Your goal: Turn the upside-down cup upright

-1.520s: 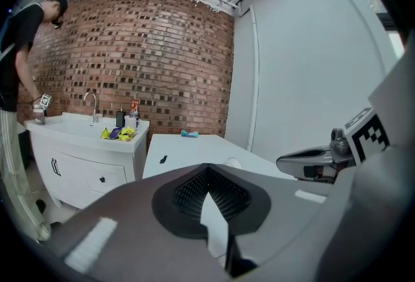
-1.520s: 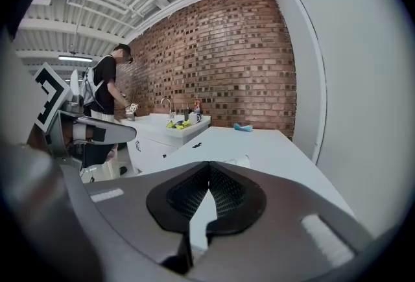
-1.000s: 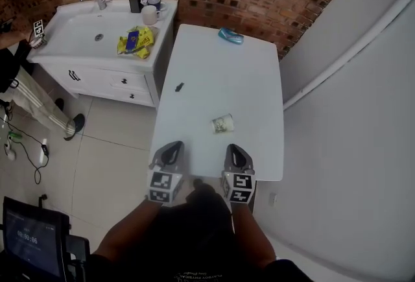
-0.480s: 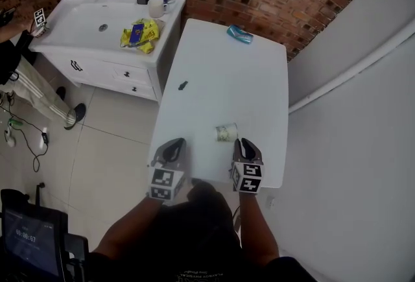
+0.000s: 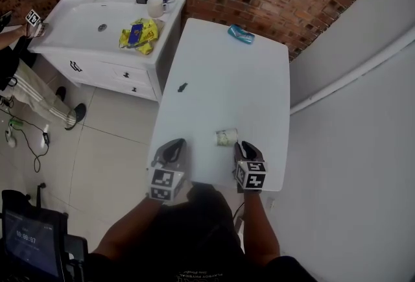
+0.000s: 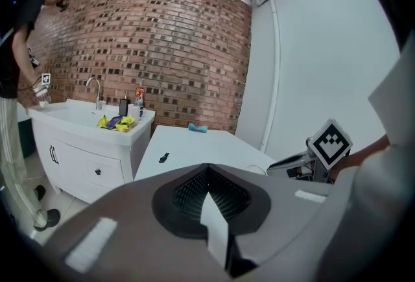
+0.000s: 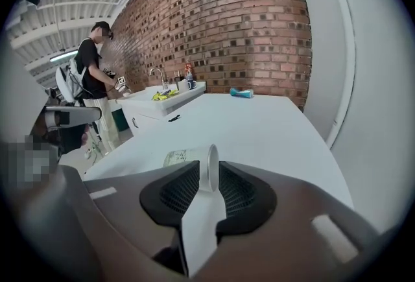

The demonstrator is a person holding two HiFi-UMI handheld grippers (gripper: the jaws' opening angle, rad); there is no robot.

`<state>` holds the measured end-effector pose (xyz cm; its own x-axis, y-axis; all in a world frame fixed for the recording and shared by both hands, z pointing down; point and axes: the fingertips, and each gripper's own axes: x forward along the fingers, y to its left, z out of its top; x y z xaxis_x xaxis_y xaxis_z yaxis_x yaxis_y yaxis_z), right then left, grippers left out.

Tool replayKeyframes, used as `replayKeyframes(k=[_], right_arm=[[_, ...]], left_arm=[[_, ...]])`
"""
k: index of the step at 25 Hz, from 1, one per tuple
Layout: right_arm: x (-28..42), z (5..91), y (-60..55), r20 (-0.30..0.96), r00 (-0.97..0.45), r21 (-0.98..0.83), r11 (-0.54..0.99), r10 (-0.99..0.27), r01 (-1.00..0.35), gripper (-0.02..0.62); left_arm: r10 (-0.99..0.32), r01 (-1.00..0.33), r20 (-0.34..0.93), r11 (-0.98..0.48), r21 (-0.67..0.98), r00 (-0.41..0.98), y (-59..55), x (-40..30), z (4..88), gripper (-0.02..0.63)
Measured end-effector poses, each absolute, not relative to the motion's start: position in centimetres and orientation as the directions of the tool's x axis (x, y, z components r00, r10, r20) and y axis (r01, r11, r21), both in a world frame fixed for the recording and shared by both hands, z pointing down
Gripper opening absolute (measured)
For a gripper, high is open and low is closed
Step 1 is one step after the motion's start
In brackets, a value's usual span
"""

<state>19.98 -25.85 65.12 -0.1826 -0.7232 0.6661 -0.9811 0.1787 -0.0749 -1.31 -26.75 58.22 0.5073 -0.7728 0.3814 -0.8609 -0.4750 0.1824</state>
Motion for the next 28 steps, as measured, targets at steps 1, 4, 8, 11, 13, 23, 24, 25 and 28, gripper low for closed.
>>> replayKeyframes(k=[1,4,8,11,13,23,24,25,28], right_arm=[[20.0,65.3,-25.9,0.669,-0.191,-0.086,0.181,-0.718,-0.980,0.106],[19.8,66.0,-26.4,0.679,-0.217,-0.115,0.191,-0.702,-0.975,0.106],[19.6,66.4,-27.4,0.680,-0.249,-0.151,0.202,-0.690,-0.968,0.106],[19.6,66.3,-28.1,0.678,-0.264,-0.158,0.214,-0.686,-0.964,0.107],[19.6,66.5,-28.5,0.678,-0.272,-0.162,0.221,-0.683,-0.962,0.107],[20.0,67.1,-29.7,0.679,-0.282,-0.181,0.218,-0.678,-0.959,0.063],[20.0,67.1,-29.7,0.679,-0.281,-0.178,0.219,-0.679,-0.959,0.050],[20.0,67.0,-29.7,0.677,-0.280,-0.175,0.220,-0.681,-0.960,0.035],[19.9,66.7,-29.5,0.672,-0.283,-0.164,0.235,-0.684,-0.958,0.026]], left_arm=[[-0.772,-0.860,0.381,-0.476,0.185,0.509,-26.8,-1.3,58.3,-0.003],[-0.769,-0.858,0.382,-0.479,0.185,0.512,-27.0,-1.0,58.4,-0.003],[-0.767,-0.858,0.387,-0.481,0.183,0.512,-27.1,-0.9,58.9,-0.003],[-0.769,-0.861,0.390,-0.475,0.184,0.507,-27.2,-1.0,59.0,-0.003],[-0.769,-0.862,0.390,-0.473,0.184,0.506,-27.4,-0.9,59.0,-0.003],[-0.768,-0.865,0.399,-0.466,0.186,0.500,-28.2,-1.1,59.8,-0.003],[-0.769,-0.865,0.400,-0.465,0.187,0.499,-28.2,-1.2,59.9,-0.003],[-0.769,-0.866,0.400,-0.464,0.188,0.499,-28.2,-1.2,59.9,-0.003],[-0.768,-0.864,0.398,-0.466,0.189,0.502,-28.2,-0.9,59.7,-0.003]])
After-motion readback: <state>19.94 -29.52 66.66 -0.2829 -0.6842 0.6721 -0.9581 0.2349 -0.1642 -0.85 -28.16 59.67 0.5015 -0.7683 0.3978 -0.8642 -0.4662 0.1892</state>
